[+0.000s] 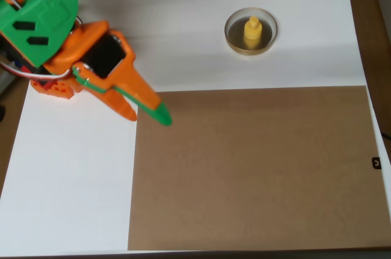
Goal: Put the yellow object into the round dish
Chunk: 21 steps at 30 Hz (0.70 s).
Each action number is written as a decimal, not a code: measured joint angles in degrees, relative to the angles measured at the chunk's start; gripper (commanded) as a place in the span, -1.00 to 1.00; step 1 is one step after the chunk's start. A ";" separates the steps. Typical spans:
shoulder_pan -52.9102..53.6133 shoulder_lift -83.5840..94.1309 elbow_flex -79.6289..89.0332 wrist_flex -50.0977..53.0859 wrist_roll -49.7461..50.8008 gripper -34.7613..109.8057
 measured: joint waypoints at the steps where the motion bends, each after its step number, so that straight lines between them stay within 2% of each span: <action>1: 1.14 1.32 1.58 -0.97 0.18 -0.16; 11: 10.20 14.06 12.57 -5.98 6.59 -0.17; 21: 18.90 21.53 24.35 -11.69 3.87 -0.17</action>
